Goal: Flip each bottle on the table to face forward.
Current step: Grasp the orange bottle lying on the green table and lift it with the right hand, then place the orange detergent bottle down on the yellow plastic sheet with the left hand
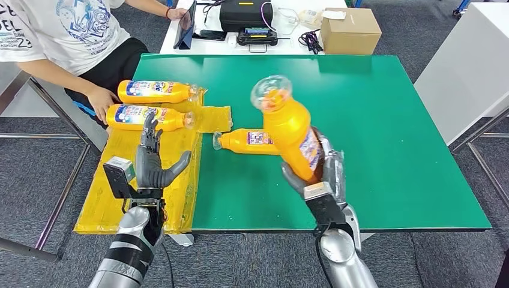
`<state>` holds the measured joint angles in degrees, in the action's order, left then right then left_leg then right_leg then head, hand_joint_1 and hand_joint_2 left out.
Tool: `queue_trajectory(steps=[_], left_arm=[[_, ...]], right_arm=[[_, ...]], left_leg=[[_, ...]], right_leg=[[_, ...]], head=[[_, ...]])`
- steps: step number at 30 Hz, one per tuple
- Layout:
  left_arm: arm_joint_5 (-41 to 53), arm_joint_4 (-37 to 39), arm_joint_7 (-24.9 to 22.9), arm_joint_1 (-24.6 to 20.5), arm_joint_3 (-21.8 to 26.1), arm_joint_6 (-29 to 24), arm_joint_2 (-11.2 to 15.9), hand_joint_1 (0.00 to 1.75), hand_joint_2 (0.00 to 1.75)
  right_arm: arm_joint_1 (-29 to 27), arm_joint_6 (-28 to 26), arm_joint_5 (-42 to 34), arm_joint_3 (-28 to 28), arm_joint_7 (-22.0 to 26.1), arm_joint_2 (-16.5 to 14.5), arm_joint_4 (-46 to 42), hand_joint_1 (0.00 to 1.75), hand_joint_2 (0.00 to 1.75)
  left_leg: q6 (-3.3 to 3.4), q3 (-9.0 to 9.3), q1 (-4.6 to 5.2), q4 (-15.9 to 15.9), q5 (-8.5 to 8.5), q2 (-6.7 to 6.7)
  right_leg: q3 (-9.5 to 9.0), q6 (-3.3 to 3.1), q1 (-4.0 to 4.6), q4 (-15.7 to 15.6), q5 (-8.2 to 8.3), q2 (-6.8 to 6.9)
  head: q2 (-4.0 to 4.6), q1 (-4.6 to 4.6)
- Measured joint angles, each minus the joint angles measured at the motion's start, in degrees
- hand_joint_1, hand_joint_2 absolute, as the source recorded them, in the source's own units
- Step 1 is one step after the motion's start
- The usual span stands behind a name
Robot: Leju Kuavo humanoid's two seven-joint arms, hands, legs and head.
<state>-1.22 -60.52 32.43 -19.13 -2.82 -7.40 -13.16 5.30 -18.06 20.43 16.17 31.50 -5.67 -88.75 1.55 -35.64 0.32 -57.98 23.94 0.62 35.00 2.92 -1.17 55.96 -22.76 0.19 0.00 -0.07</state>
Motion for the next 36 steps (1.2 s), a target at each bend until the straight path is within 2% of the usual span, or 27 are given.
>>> queue_trajectory(steps=[8, 16, 24, 36], left_arm=[[-8.3, -1.3, -6.3, 2.6, -2.7, 17.9, 0.5, 0.0, 1.75], [-11.4, -1.9, -9.0, 5.3, -7.9, 28.2, 1.2, 0.0, 1.75], [-10.6, -1.4, -9.1, 6.4, -12.7, 29.8, 2.1, 0.0, 1.75], [-9.6, -1.3, -9.1, 6.6, -14.5, 28.2, 2.5, 0.0, 1.75]], right_arm=[[-2.5, -1.0, 1.0, -4.3, 1.2, -1.6, 0.8, 1.75, 1.75], [-2.9, -0.1, 3.0, -4.5, 2.0, -3.4, 5.7, 1.75, 1.75], [-1.2, 1.0, 5.2, -1.4, 2.2, -5.9, 12.0, 1.75, 1.75], [0.5, 1.9, 6.5, 2.3, 1.9, -7.5, 16.3, 1.75, 1.75]], left_leg=[[0.01, -0.03, 0.01, 0.0, 0.03, 0.0], [0.01, -0.03, -0.01, 0.0, 0.03, -0.01], [0.01, -0.03, -0.01, 0.0, 0.03, 0.0], [0.01, -0.03, -0.01, 0.0, 0.03, -0.04]], right_leg=[[0.01, -0.01, -0.01, 0.0, -0.01, 0.0], [0.01, -0.01, 0.0, 0.0, -0.01, 0.0], [0.01, -0.01, 0.0, 0.0, -0.02, 0.0], [0.03, -0.01, 0.0, 0.0, -0.02, -0.02]], head=[[0.0, -0.02], [0.0, -0.01], [0.0, -0.01], [0.0, -0.02]])
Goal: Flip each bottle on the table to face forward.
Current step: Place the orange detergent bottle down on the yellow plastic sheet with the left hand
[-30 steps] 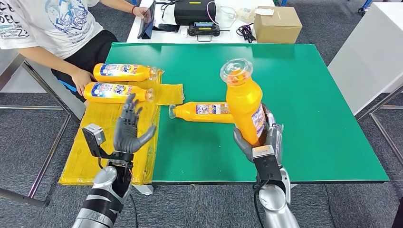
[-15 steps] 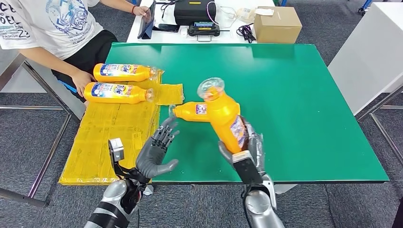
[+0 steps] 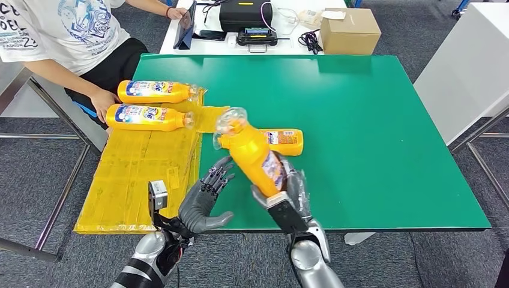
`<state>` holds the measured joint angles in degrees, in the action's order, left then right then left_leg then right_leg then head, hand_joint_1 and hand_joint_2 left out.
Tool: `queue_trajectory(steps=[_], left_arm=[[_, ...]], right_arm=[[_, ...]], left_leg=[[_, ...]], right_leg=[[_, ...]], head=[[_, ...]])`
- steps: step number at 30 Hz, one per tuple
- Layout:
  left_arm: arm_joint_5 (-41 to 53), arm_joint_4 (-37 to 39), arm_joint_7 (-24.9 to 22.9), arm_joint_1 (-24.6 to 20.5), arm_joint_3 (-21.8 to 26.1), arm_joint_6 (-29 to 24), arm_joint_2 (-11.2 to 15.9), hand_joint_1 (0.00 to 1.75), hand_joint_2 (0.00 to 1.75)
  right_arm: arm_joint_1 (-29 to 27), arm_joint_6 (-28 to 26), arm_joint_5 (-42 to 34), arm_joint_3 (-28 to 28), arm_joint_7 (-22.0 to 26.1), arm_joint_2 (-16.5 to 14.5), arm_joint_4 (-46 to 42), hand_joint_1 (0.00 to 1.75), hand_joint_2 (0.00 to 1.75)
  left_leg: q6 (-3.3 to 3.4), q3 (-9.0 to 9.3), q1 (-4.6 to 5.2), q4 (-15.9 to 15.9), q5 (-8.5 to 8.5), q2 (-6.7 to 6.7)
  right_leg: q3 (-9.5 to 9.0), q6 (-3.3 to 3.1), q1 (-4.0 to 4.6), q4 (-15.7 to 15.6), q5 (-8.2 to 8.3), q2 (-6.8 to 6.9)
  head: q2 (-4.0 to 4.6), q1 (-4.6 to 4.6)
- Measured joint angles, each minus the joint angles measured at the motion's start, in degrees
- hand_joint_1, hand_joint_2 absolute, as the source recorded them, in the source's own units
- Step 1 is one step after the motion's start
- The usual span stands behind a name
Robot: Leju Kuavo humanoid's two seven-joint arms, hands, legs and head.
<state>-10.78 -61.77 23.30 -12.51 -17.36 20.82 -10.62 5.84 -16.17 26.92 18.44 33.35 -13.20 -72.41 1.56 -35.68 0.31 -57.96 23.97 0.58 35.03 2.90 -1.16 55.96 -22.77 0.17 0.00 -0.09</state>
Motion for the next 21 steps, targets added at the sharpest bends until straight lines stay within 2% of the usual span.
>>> queue_trajectory(steps=[6, 11, 17, 21], left_arm=[[-0.2, 0.9, -1.0, -1.2, 0.1, -4.2, -0.2, 0.0, 1.75], [-1.8, 1.6, -1.0, -2.4, 1.3, -6.7, -0.7, 0.0, 1.75], [-3.2, 1.7, -0.8, -3.0, 2.3, -8.6, -1.1, 0.0, 1.75], [-5.8, 1.7, -1.1, -3.2, 3.2, -6.9, -1.1, 0.0, 1.75]], right_arm=[[1.3, 0.0, 1.4, 6.3, -0.7, -2.2, 4.8, 1.75, 1.75], [2.4, 0.3, 1.6, 10.5, -1.3, -2.9, 8.5, 1.75, 1.75], [4.7, 0.4, 1.1, 12.3, -1.4, -3.0, 12.5, 1.75, 1.75], [5.5, 0.3, 0.9, 12.8, -1.3, -3.0, 15.2, 1.75, 1.75]], left_leg=[[-0.01, 0.0, -0.06, 0.0, -0.01, 0.01], [-0.01, 0.0, -0.04, 0.0, -0.02, 0.03], [0.0, 0.01, 0.01, 0.0, -0.02, 0.0], [0.0, 0.01, -0.01, 0.0, -0.02, 0.0]], right_leg=[[0.02, -0.01, 0.05, 0.0, 0.0, -0.01], [0.01, -0.01, 0.03, 0.0, 0.0, 0.0], [0.03, 0.0, -0.01, 0.0, 0.0, -0.01], [0.04, 0.0, 0.0, 0.0, 0.0, -0.02]], head=[[0.0, 0.01], [0.0, 0.0], [0.0, 0.01], [0.0, 0.01]])
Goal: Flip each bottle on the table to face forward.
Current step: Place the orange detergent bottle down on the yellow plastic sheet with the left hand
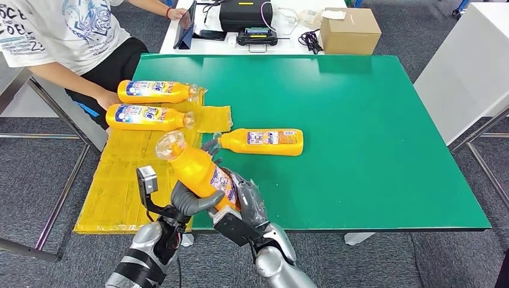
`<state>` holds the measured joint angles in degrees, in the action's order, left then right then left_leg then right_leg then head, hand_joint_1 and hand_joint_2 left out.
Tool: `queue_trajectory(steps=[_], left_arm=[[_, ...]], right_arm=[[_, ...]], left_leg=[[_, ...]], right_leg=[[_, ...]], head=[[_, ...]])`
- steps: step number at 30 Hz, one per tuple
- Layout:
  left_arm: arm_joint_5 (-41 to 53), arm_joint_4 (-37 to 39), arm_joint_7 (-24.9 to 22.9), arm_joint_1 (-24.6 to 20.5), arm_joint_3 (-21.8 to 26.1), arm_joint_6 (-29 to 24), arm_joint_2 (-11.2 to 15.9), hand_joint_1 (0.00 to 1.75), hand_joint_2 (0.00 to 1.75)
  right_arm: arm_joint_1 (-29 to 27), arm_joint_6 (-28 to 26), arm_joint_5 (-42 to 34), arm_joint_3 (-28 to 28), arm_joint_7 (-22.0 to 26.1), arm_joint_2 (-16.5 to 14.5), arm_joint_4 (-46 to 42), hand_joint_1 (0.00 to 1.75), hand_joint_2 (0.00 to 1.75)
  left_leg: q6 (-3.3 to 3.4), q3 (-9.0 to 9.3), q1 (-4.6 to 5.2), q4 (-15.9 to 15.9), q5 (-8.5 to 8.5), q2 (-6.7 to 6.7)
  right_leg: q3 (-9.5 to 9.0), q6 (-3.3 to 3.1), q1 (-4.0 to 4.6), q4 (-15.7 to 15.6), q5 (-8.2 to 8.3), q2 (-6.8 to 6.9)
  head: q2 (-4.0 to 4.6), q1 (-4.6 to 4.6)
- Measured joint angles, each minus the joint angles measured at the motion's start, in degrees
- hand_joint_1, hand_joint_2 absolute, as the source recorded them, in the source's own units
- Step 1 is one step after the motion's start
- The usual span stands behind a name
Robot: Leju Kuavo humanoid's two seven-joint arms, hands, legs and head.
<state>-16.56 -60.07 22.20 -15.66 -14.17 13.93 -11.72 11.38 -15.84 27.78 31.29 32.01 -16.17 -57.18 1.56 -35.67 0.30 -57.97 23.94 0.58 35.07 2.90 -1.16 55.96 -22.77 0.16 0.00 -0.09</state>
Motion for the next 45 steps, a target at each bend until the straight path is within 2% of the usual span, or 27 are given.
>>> queue_trajectory(steps=[5, 6, 9, 10, 14, 17, 24, 28, 33, 37, 41, 45], left_arm=[[-0.5, 0.0, -0.5, -0.6, 0.3, 1.3, 0.2, 0.0, 1.75], [-0.5, 0.0, -0.5, -0.7, 0.4, 1.5, 0.2, 0.17, 1.75], [-0.8, 0.0, -0.8, -0.8, 0.5, 2.9, 0.4, 1.48, 1.75], [-1.0, 0.0, -0.9, -0.8, 0.5, 3.9, 0.4, 1.75, 1.75], [-1.9, 0.0, -1.3, -0.7, 0.1, 9.7, 0.9, 1.75, 1.75], [-1.1, 0.0, -1.5, -0.5, -1.0, 12.0, 1.5, 1.75, 1.75], [-0.3, -0.6, -2.3, -0.6, -3.6, 12.4, 2.7, 1.75, 1.75], [-0.4, -0.8, -3.3, -0.7, -4.5, 12.3, 3.3, 1.75, 1.75], [-0.4, -1.0, -3.8, -0.7, -5.0, 11.6, 3.5, 1.75, 1.75], [-0.4, -1.2, -3.8, -0.7, -5.3, 11.4, 3.5, 1.75, 1.75], [-0.1, -1.4, -4.1, -0.4, -5.6, 9.1, 3.5, 1.75, 1.75], [2.8, -2.7, -2.8, 0.5, -5.4, 3.0, 3.3, 1.75, 1.75]], right_arm=[[0.1, -0.3, 0.0, 0.0, 0.0, 0.0, 2.1, 1.75, 1.75], [0.1, -0.3, 0.0, 0.0, 0.0, 0.0, 2.4, 1.75, 1.75], [0.1, -0.6, 0.0, 0.0, 0.0, 0.0, 3.0, 1.75, 1.75], [0.1, -0.8, 0.0, 0.0, 0.0, 0.0, 3.1, 1.75, 1.75], [0.0, -1.4, -0.3, -0.2, 0.6, 0.0, 3.2, 1.75, 1.75], [-0.2, -2.2, -0.2, -0.4, 0.9, 0.0, 3.1, 1.75, 1.75], [-1.4, -4.3, 0.2, -1.0, 0.5, 0.0, 2.1, 1.75, 1.75], [-2.0, -5.5, 0.4, -1.5, 0.1, 0.1, 1.2, 1.45, 1.75], [-2.3, -6.5, 0.8, -2.1, -0.5, 0.1, 0.5, 1.45, 1.75], [-2.4, -6.7, 0.9, -2.2, -0.6, 0.1, 0.3, 0.03, 1.75], [-2.6, -8.3, 1.8, -2.3, -0.9, -0.1, 0.1, 0.0, 0.0], [-3.0, -11.5, 3.6, -2.5, -1.7, -0.1, -1.4, 0.0, 0.0]], left_leg=[[0.0, 0.0, -0.01, 0.0, 0.0, -0.01], [0.0, 0.0, -0.01, 0.0, 0.0, -0.01], [0.0, -0.01, -0.01, 0.0, 0.0, -0.01], [0.0, -0.01, 0.0, 0.0, 0.0, -0.01], [0.0, -0.01, 0.0, 0.0, 0.0, -0.01], [0.0, -0.01, 0.0, 0.0, 0.0, 0.0], [0.0, -0.01, -0.01, 0.0, 0.0, 0.0], [0.0, -0.02, 0.0, 0.0, 0.0, 0.01], [0.0, -0.02, 0.0, 0.0, 0.0, 0.01], [0.0, -0.02, 0.0, 0.0, 0.0, 0.01], [0.0, -0.03, -0.01, 0.0, 0.0, 0.01], [0.0, -0.05, 0.0, 0.0, 0.0, 0.02]], right_leg=[[0.0, 0.0, 0.01, 0.0, 0.0, -0.01], [0.01, 0.0, 0.01, 0.0, 0.0, -0.01], [0.01, 0.0, 0.0, 0.0, 0.0, -0.01], [0.01, 0.0, 0.0, 0.0, 0.0, -0.01], [0.0, 0.0, 0.0, 0.0, 0.0, -0.01], [0.0, 0.0, 0.0, 0.0, 0.0, -0.01], [0.0, 0.0, 0.0, 0.0, 0.0, -0.01], [-0.01, 0.0, 0.0, 0.0, 0.0, -0.01], [-0.01, 0.0, 0.0, 0.0, 0.0, -0.01], [-0.01, 0.0, 0.0, 0.0, 0.0, -0.01], [-0.01, 0.0, 0.0, 0.0, 0.0, 0.0], [0.0, 0.0, 0.0, 0.0, 0.0, 0.01]], head=[[0.0, 0.0], [0.0, 0.0], [0.0, -0.01], [0.0, -0.01], [0.0, -0.01], [0.0, 0.0], [0.0, -0.01], [0.0, -0.01], [0.0, -0.02], [0.0, -0.01], [0.0, -0.01], [0.0, -0.02]])
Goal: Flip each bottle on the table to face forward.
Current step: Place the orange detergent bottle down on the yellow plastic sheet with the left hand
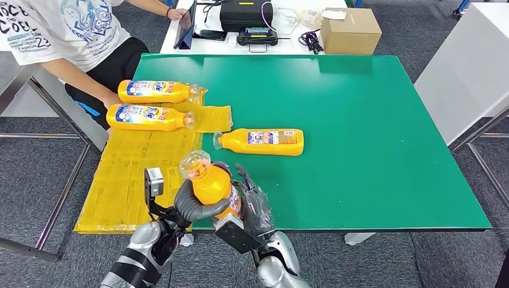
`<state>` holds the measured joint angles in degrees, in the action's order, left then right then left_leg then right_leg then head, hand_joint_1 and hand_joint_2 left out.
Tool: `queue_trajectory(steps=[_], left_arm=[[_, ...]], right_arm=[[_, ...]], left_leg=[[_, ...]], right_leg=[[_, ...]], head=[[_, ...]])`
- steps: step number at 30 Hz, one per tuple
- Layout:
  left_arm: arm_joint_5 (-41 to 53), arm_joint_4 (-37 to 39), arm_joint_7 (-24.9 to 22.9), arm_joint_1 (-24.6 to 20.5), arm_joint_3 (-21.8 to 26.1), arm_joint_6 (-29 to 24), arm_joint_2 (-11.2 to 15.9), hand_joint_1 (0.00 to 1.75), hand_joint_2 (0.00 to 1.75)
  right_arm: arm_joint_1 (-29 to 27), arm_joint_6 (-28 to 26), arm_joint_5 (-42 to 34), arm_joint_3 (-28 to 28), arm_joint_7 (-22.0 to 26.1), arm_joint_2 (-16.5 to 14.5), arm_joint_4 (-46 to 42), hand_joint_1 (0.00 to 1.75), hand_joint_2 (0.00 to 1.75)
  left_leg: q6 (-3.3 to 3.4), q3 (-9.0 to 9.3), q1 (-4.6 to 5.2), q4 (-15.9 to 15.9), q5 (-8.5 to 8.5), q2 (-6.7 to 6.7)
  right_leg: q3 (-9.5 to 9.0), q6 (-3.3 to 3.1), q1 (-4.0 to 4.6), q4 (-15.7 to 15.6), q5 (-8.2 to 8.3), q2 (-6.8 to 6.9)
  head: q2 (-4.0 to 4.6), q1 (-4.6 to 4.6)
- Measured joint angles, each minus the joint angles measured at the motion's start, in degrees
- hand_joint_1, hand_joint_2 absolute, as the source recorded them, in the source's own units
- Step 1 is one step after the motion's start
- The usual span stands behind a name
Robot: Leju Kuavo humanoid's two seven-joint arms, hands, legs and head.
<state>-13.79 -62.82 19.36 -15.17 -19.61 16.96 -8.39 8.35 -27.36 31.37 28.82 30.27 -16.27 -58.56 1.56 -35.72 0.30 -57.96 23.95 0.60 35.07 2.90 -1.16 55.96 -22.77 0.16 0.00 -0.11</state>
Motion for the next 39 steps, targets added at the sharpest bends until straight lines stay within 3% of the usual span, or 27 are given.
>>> queue_trajectory(steps=[8, 14, 24, 27, 32, 39], left_arm=[[14.4, -6.7, 5.7, 1.1, 5.7, -23.2, -1.1, 1.75, 1.75], [14.6, -8.2, 6.8, 0.3, 10.1, -27.0, -2.3, 1.75, 1.75], [14.9, -8.4, 7.4, 0.0, 12.0, -27.9, -3.2, 1.75, 1.75], [17.7, -8.6, 9.4, -0.3, 12.4, -31.8, -3.3, 1.75, 1.75], [31.8, -8.8, 12.6, -2.7, 13.4, -45.2, -2.8, 1.75, 1.75], [66.1, -0.1, 3.4, -9.9, 14.0, -55.7, 0.2, 1.75, 1.75]], right_arm=[[-1.7, -3.8, 0.0, -0.7, -1.5, 0.2, -11.0, 0.0, 0.0], [-2.2, -3.7, -0.5, -0.6, -2.1, 0.2, -15.4, 0.0, 0.0], [-2.7, -3.7, -0.8, -0.6, -2.1, 0.2, -17.3, 0.0, 0.0], [-2.8, -3.7, -2.1, -0.6, -1.5, 0.2, -18.0, 0.0, 0.0], [-3.2, -3.3, -4.5, 0.1, -0.2, 0.2, -20.7, 0.0, 0.0], [-2.9, -1.6, -6.8, 1.6, 0.3, 0.2, -23.0, 0.0, 0.0]], left_leg=[[-0.01, 0.0, -0.01, 0.0, -0.01, -0.07], [-0.01, -0.01, -0.02, 0.0, -0.01, -0.08], [-0.01, -0.01, -0.01, 0.0, -0.01, -0.07], [-0.01, -0.01, -0.01, 0.0, -0.01, -0.07], [-0.01, -0.01, -0.02, 0.0, -0.02, -0.07], [-0.01, 0.0, -0.02, 0.0, -0.03, -0.08]], right_leg=[[0.08, -0.01, 0.02, 0.0, 0.02, -0.08], [0.07, -0.01, 0.01, 0.0, 0.01, -0.09], [0.07, -0.01, 0.01, 0.0, 0.01, -0.09], [0.07, -0.01, 0.01, 0.0, 0.01, -0.09], [0.07, -0.01, 0.01, 0.0, 0.01, -0.09], [0.05, -0.01, 0.01, 0.0, 0.03, -0.09]], head=[[0.0, 0.02], [0.0, 0.01], [0.0, 0.02], [0.0, 0.02], [0.0, 0.02], [0.0, 0.01]])
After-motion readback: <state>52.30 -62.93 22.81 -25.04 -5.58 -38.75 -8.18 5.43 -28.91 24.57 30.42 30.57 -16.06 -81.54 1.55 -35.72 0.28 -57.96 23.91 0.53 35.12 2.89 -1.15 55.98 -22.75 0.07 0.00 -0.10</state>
